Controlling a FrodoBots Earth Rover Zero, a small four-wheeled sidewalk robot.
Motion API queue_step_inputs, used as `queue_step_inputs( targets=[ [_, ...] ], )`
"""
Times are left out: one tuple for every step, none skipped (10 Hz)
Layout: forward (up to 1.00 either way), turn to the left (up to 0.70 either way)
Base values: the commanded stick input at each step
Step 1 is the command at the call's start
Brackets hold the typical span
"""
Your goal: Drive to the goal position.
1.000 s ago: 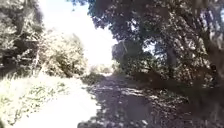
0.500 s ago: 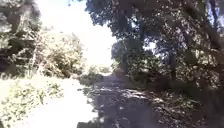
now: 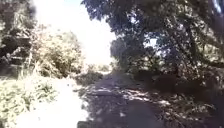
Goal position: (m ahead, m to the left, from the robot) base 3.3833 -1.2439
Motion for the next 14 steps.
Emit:
queue_step_inputs(
  targets=[
    [0.50,0.00],
    [0.50,0.00],
    [0.50,0.00],
    [0.50,0.00],
    [0.50,0.00],
    [0.50,0.00],
    [0.50,0.00],
    [0.50,0.00],
    [0.50,0.00],
    [0.50,0.00],
    [0.50,0.00],
    [0.50,0.00],
    [0.50,0.00],
    [0.50,0.00]
  ],
)
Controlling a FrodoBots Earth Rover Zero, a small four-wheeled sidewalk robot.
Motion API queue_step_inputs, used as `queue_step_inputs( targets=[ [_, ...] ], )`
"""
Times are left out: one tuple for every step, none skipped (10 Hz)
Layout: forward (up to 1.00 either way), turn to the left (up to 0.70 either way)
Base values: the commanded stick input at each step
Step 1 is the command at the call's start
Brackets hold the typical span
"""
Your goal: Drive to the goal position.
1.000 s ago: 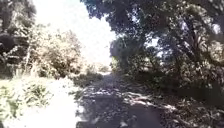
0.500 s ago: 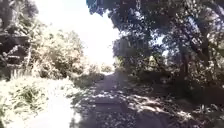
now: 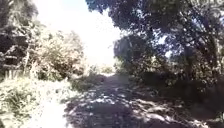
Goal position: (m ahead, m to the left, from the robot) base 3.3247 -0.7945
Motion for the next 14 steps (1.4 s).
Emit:
queue_step_inputs(
  targets=[
    [0.50,0.00],
    [0.50,0.00],
    [0.50,0.00],
    [0.50,0.00],
    [0.50,0.00],
    [0.50,0.00],
    [0.50,0.00],
    [0.50,0.00],
    [0.50,0.00],
    [0.50,0.00],
    [0.50,0.00],
    [0.50,0.00],
    [0.50,0.00],
    [0.50,0.00]
  ],
)
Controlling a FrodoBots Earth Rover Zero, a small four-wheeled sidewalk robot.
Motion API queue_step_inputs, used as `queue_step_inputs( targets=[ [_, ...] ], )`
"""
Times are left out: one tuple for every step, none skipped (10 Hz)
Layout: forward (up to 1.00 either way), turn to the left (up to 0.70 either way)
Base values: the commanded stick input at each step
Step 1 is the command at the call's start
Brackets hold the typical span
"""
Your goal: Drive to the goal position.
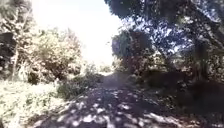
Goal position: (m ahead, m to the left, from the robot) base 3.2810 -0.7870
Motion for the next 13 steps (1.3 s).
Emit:
queue_step_inputs(
  targets=[
    [0.50,0.00],
    [0.50,0.00],
    [0.50,0.00],
    [0.50,0.00],
    [0.50,0.00],
    [0.50,0.00],
    [0.50,0.00],
    [0.50,0.00],
    [0.50,0.00],
    [0.50,0.00],
    [0.50,0.00],
    [0.50,0.00],
    [0.50,0.00]
  ],
)
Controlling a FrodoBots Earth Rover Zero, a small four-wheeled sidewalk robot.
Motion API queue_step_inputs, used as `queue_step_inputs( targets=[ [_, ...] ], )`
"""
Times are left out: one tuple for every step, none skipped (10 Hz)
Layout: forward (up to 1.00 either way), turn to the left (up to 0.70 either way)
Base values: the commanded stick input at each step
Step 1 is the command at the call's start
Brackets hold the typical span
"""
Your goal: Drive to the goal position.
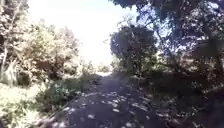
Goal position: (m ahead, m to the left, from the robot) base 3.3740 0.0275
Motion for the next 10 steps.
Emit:
queue_step_inputs(
  targets=[
    [0.50,0.00],
    [0.50,0.00],
    [0.50,0.00],
    [0.50,0.00],
    [0.50,0.00],
    [0.50,0.00],
    [0.50,0.00],
    [0.50,0.00],
    [0.50,0.00],
    [0.50,0.00]
  ],
)
